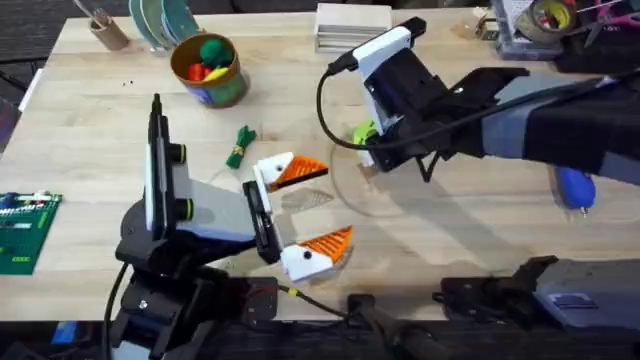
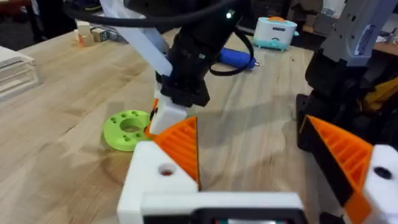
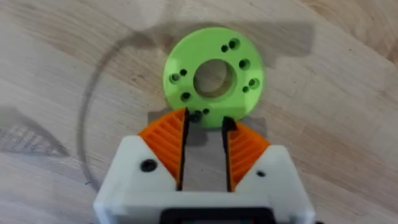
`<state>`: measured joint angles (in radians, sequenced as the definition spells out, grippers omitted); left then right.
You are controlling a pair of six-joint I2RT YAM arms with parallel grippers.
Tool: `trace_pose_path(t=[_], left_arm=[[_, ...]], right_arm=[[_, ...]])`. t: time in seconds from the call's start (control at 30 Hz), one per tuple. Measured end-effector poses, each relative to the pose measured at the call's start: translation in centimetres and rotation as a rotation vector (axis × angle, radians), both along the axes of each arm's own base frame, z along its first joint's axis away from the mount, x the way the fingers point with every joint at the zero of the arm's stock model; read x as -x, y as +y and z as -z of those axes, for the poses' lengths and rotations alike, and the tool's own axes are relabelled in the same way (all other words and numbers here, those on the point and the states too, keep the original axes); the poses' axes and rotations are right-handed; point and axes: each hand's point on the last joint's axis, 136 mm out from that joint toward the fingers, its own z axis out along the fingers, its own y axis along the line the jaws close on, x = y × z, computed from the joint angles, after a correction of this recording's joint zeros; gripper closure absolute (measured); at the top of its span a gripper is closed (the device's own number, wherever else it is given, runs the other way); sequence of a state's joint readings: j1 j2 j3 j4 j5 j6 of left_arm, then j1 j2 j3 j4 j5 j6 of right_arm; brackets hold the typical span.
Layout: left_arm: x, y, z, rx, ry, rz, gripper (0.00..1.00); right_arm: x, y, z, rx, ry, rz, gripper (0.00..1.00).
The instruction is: Pick up the gripper from the table and insert it into the empty holder that is missing its gripper. Then pick up a screw, insert it into the mounting hole, and use the screwdriver to tighten it. Finally, clean up the table by picking up the vegetable and placing it into the bucket.
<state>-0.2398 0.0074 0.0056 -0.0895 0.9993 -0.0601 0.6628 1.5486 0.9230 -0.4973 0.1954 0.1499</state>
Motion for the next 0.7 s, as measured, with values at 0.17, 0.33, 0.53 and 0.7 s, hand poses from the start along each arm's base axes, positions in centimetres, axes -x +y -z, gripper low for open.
trace_pose_path(t=[0.17,0.33,0.53,0.7], left_arm=[[0.0,0.0,0.0,0.0,0.0,0.0,0.008],[0.0,0.0,0.0,0.0,0.0,0.0,0.008],[0.0,0.0,0.0,0.0,0.0,0.0,0.009],[0.0,0.0,0.0,0.0,0.0,0.0,0.008]], right_arm=[[0.0,0.0,0.0,0.001,-0.002,0.001,0.714],[-0.1,0.0,0.0,0.001,-0.003,0.001,0.694],[-0.6,0.4,-0.7,-0.011,-0.018,0.001,0.592],[-1.2,0.9,-1.4,-0.028,-0.041,0.001,0.567]])
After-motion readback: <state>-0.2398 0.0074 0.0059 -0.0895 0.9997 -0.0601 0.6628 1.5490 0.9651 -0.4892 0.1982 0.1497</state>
